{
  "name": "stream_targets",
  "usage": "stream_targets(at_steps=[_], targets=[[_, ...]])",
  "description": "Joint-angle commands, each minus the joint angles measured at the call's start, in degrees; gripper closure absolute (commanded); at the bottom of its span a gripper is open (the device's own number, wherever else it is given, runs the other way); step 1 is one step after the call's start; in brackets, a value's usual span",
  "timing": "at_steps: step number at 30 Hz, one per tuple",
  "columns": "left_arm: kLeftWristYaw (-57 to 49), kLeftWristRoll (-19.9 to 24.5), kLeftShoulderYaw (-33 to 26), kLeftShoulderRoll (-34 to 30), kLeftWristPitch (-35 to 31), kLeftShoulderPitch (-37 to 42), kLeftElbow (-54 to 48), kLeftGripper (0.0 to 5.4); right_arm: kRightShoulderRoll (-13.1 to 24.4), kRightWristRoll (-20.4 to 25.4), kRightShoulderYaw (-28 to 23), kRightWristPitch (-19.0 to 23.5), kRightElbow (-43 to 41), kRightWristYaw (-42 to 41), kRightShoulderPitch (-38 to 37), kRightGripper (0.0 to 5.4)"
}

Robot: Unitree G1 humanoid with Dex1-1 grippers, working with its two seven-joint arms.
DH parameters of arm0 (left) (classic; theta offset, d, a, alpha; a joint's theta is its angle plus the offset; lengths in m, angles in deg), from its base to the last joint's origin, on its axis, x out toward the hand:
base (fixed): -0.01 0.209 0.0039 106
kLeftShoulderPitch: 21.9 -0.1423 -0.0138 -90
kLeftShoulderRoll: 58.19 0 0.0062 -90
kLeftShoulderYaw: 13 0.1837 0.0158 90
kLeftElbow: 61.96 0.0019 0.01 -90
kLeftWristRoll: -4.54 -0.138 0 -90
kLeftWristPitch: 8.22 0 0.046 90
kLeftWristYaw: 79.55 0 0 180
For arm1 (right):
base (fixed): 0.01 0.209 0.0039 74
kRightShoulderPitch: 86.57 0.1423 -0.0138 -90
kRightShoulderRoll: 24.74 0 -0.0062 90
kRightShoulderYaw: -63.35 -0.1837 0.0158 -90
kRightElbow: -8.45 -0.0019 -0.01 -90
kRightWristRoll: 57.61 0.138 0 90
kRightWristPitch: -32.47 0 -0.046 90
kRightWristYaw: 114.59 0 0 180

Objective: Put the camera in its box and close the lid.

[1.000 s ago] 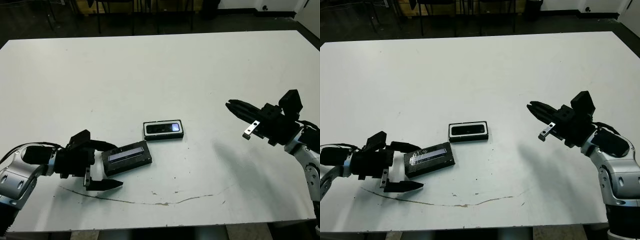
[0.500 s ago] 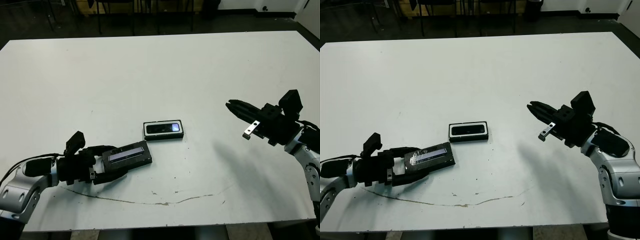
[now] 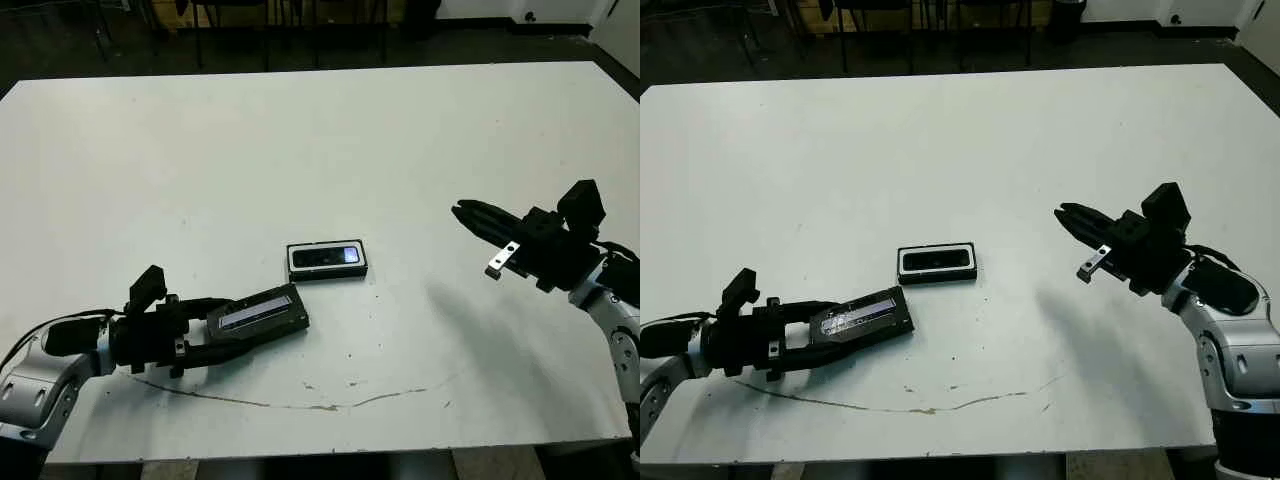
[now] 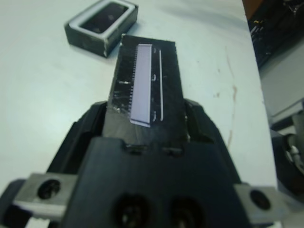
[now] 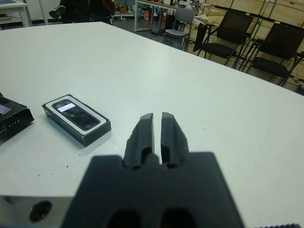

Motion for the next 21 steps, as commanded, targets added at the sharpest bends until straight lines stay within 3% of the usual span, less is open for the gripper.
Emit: stream_targets(at_steps=[1,5,11,21], targets=[[-7.6,0.4,-4.0,2.5,-0.5,-1.8,-2.7,2.62,0.2,0.1,0.3,0.2,0.8,-0.1,-0.4,5.40],[-17.4,-0.6,-8.5,6.3,2.3,-1.6,-5.2,2.62,0.6,-0.2,0.5,0.7,0.4,0.2,-0.2,5.40],[-24.2,-3.7,-10.5,6.6,4.5,5.9,-2.3,2.62,0.4,0.4,0.3,2.8,-0.1,1.3,0.2,5.40],[-13.0,-9.8,-1.0,6.5,10.5,22.7,17.9,2.62,0.6,0.5,0.6,4.3,-1.2,2.3,0.2,5.40]])
